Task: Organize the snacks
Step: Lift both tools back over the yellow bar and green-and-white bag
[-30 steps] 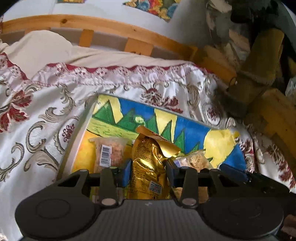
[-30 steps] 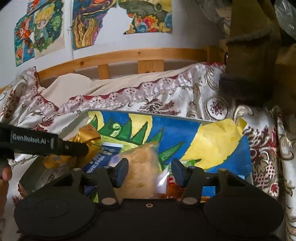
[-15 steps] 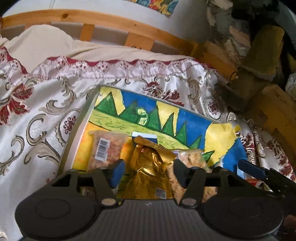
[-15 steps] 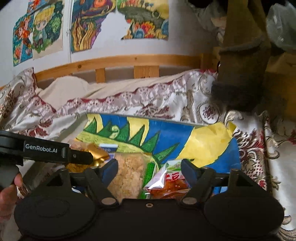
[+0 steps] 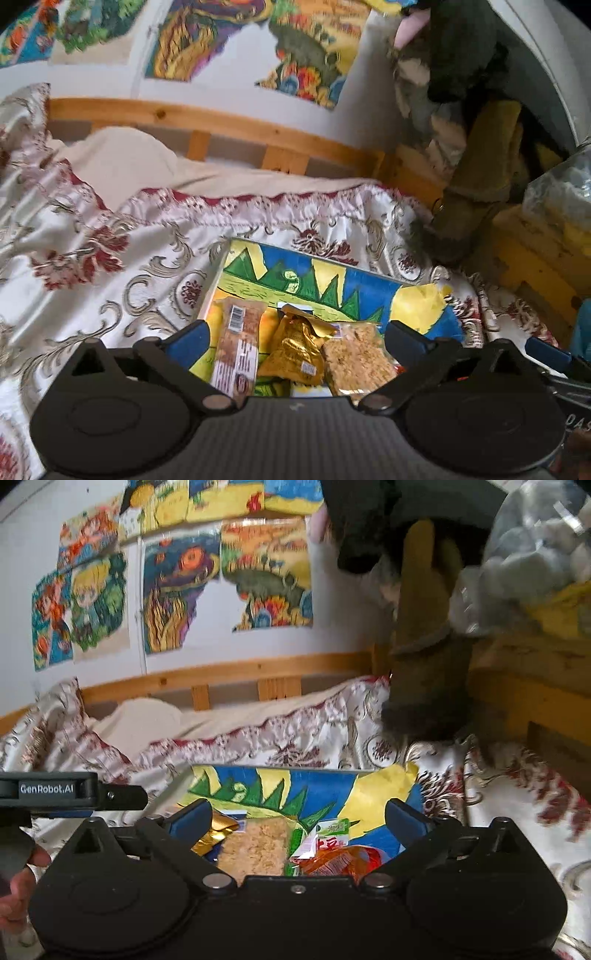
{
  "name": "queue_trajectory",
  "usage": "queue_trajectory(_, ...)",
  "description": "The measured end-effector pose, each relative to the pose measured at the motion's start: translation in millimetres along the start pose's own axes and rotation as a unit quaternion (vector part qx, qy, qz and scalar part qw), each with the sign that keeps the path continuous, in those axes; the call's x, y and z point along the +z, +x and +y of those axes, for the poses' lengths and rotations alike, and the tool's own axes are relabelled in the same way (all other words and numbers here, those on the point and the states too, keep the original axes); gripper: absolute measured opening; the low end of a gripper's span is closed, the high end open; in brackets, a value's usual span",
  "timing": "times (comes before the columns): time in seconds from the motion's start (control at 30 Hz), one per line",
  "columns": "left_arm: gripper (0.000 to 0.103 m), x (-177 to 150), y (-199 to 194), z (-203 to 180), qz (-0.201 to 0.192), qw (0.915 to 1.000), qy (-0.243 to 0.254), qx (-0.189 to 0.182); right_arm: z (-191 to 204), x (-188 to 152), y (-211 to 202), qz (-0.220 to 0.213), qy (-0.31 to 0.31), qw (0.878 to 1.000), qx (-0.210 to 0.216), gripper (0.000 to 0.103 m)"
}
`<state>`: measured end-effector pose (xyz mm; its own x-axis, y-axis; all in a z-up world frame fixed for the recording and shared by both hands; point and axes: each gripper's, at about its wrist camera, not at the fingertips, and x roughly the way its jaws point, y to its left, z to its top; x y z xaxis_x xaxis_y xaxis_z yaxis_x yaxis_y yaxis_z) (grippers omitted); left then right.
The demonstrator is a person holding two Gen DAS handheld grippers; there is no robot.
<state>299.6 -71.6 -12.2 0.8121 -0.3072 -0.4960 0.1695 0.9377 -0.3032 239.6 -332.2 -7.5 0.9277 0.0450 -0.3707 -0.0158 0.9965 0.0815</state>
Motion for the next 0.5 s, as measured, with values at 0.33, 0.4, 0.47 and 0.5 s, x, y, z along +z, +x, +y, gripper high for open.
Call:
queue_trajectory(0.33, 0.103, -29.1, -87.9, -5.3, -0.013, 0.9998, -0.002, 0.014, 14.5, -9.4, -96.4, -0.023, -0.004, 1.000, -0.003, 0.102)
queue_trajectory(0.4, 0.103, -36.9, -102.4, -5.6, -0.013, 0.9997, -0.003, 0.020, 19.4, -13.3, -114.4, -0.023, -0.005, 1.000, -0.003, 0.102)
queue_trajectory(0.47, 0.103, -46.2, -117.8, -3.8, -0.012, 0.9996, -0.008, 0.023, 24.0, -17.5, -131.6, -0.022, -0.008, 1.000, -0.003, 0.102)
queue_trajectory(0.5, 0.103, -50.7, -125.0, -2.0, -0.011, 0.9996, -0.012, 0.025, 26.8, -20.0, -140.4, -0.021, -0.010, 1.000, -0.004, 0.102)
